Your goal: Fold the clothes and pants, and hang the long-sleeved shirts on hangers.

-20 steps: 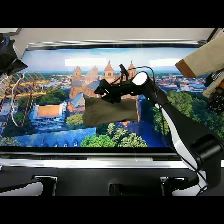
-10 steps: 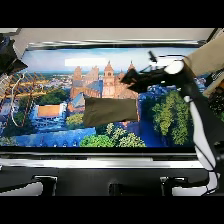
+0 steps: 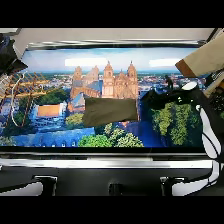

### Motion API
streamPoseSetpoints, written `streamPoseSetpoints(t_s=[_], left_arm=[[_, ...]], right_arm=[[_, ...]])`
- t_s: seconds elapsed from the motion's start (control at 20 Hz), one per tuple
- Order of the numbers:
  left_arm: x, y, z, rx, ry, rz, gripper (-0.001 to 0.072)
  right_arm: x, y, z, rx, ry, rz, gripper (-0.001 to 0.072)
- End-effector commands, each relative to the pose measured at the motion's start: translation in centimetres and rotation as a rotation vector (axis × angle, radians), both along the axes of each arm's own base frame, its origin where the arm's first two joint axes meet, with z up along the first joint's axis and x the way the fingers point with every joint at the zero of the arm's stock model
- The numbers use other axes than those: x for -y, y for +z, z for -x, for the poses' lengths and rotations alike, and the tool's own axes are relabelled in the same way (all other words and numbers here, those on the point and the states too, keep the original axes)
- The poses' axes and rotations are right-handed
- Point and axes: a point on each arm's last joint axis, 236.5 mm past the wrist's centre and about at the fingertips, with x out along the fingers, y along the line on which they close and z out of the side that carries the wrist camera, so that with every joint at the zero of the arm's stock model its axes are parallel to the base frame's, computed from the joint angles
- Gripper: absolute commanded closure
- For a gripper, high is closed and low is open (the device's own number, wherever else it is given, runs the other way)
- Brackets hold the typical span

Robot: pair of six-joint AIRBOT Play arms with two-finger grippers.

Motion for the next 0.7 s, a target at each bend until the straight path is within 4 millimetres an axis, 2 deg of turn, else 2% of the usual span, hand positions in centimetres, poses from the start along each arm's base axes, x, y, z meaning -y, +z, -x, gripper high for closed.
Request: streamPoseSetpoints(t_s=[0.0, 0.2, 0.3, 0.35, 0.4, 0.45, 0.5, 0.65], left_arm=[[0.0, 0.0, 0.0, 0.001, 0.001, 0.0, 0.0688], [0.0, 0.0, 0.0, 0.001, 0.001, 0.0, 0.0688], [0.0, 0.0, 0.0, 0.001, 0.001, 0.0, 0.0688], [0.0, 0.0, 0.0, 0.001, 0.001, 0.0, 0.0688], [0.0, 0.0, 0.0, 0.001, 0.001, 0.0, 0.0688], [0.0, 0.0, 0.0, 0.002, 0.001, 0.0, 0.0688], [0.0, 0.0, 0.0, 0.002, 0.001, -0.001, 0.0688], [0.0, 0.0, 0.0, 0.002, 0.001, -0.001, 0.0688]], right_arm=[[-1.6, -3.2, 0.3, -0.028, 0.007, -0.068, 0.0125], [-4.2, -5.1, 0.9, -0.058, 0.047, -0.09, 0.0136], [-5.5, -5.7, 1.5, -0.069, 0.074, -0.089, 0.0174], [-6.1, -5.9, 1.6, -0.067, 0.083, -0.084, 0.0232], [-6.5, -5.8, 1.5, -0.059, 0.083, -0.082, 0.0413], [-6.9, -5.3, 1.2, -0.049, 0.076, -0.102, 0.0627], [-7.3, -4.3, 0.5, -0.019, 0.064, -0.138, 0.0679], [-7.4, -0.4, -2.2, 0.094, 0.027, -0.163, 0.0681]])
